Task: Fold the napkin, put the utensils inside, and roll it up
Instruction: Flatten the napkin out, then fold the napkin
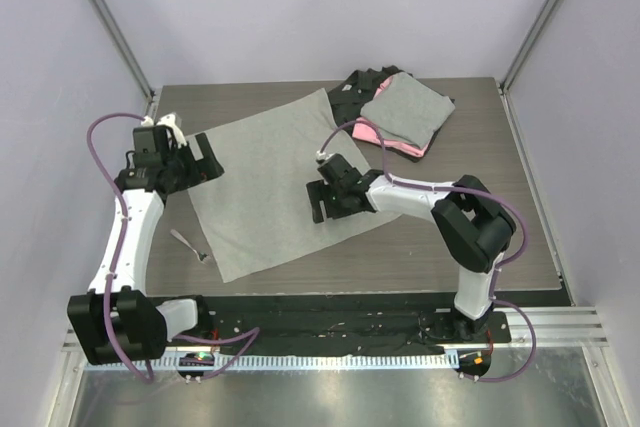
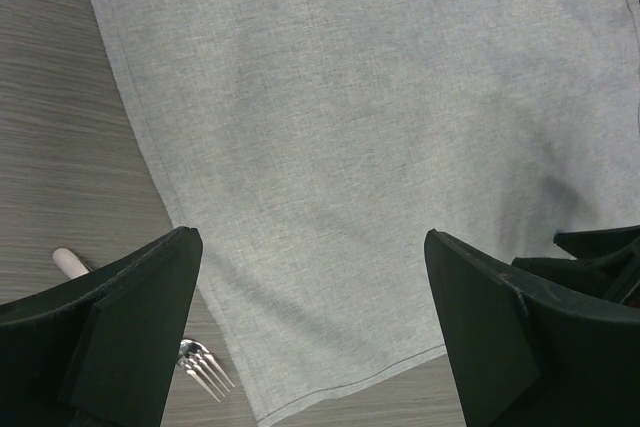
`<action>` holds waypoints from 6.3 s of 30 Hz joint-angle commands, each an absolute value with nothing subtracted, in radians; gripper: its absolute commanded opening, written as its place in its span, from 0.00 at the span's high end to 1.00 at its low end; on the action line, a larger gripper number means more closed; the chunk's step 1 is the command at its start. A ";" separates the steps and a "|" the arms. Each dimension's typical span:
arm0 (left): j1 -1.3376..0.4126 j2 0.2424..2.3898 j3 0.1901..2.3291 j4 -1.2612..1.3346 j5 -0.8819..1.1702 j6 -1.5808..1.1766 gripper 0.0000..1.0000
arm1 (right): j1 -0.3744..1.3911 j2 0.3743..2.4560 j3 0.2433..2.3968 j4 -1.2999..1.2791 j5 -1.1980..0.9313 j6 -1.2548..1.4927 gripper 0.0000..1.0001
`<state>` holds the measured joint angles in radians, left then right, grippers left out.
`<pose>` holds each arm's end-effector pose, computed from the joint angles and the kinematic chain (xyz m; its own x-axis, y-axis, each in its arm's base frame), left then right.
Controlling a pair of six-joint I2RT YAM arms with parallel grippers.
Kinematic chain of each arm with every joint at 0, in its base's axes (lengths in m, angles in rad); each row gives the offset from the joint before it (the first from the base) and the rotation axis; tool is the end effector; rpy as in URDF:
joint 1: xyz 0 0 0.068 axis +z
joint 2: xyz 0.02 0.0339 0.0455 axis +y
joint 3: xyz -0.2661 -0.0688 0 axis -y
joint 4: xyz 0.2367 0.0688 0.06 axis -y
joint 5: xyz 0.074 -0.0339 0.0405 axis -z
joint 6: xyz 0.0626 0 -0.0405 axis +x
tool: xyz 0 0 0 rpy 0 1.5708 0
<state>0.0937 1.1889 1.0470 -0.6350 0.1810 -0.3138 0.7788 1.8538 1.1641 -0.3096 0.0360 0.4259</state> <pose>0.2602 0.0131 0.2913 -0.6750 -0.3684 -0.6393 -0.1814 0.9227 -0.3402 0.2784 0.2716 0.1498 -0.8295 -0.2385 -0.5051 -0.3793 0.9043 0.1959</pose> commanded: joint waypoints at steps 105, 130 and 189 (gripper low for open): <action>0.233 1.118 1.034 -0.623 0.049 -0.308 0.00 | 1.327 2.108 1.304 -0.313 -0.060 0.204 0.93; 0.235 1.097 1.031 -0.617 0.029 -0.313 0.00 | 1.296 1.901 1.384 -0.311 -0.005 0.189 0.99; 0.233 1.144 1.023 -0.606 0.086 -0.333 0.00 | 0.947 2.075 1.618 -0.382 0.110 -0.052 0.99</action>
